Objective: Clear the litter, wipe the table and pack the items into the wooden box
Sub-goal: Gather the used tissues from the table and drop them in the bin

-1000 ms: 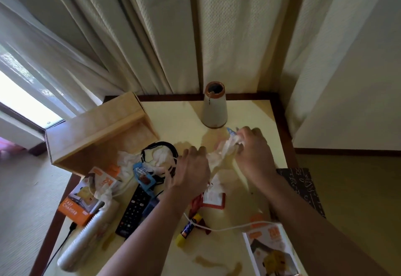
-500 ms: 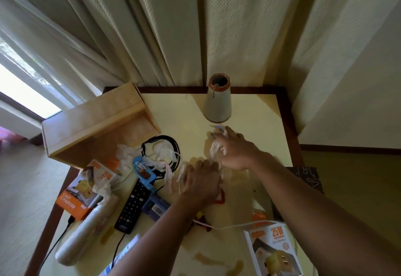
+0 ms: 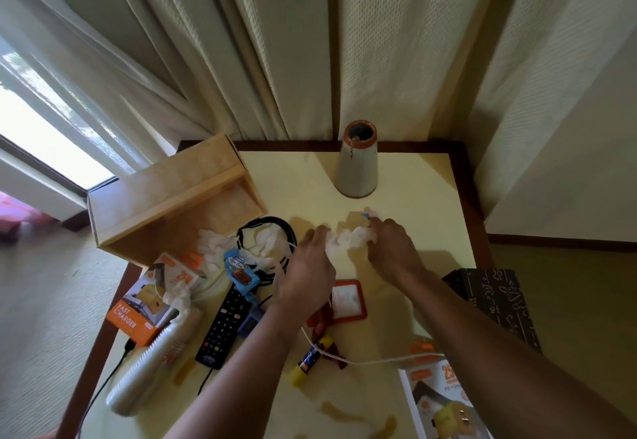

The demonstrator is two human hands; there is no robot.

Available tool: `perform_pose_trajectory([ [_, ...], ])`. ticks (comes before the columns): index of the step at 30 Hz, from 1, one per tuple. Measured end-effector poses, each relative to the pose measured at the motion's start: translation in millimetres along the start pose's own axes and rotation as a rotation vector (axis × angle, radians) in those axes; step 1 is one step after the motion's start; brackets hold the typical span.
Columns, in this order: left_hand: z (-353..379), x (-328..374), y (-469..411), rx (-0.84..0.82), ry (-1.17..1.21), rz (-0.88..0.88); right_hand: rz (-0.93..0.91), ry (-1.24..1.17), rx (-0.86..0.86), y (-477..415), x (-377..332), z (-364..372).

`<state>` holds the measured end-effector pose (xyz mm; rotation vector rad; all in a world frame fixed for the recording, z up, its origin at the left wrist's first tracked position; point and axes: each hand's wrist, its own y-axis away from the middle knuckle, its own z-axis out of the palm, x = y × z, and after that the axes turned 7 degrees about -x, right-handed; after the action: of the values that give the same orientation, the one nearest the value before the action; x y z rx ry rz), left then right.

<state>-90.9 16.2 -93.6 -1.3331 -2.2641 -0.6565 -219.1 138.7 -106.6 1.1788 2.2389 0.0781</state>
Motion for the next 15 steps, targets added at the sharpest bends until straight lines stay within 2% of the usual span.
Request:
perform_pose_trajectory([
  [2, -12.3, -3.7, 0.4, 0.107, 0.027, 0.034, -0.012, -0.084, 0.064, 4.6, -2.0, 1.0],
  [4, -27.5, -11.9, 3.4, 0.147, 0.0, 0.009, -0.064, -0.138, 0.109, 11.2, -7.5, 5.1],
  [6, -43.1, -21.9, 5.5, 0.06, -0.122, -0.115, -0.111, -0.163, 0.102, 18.3, -14.0, 14.0],
  [8, -54.6, -32.0, 7.1, -0.162, -0.322, -0.248, -0.104, -0.15, 0.041, 24.0, -20.0, 25.9],
  [10, -56.4, -43.5, 9.0, -0.35, -0.508, -0.294, -0.076, -0.112, -0.012, 30.0, -23.9, 36.3],
  [12, -51.3, -55.4, 11.5, -0.386, -0.699, -0.261, -0.071, -0.07, -0.013, 35.0, -25.4, 42.3],
  [15, -44.4, -73.0, 12.3, -0.284, -0.846, -0.156, -0.066, -0.018, 0.0, 36.7, -26.6, 45.4],
])
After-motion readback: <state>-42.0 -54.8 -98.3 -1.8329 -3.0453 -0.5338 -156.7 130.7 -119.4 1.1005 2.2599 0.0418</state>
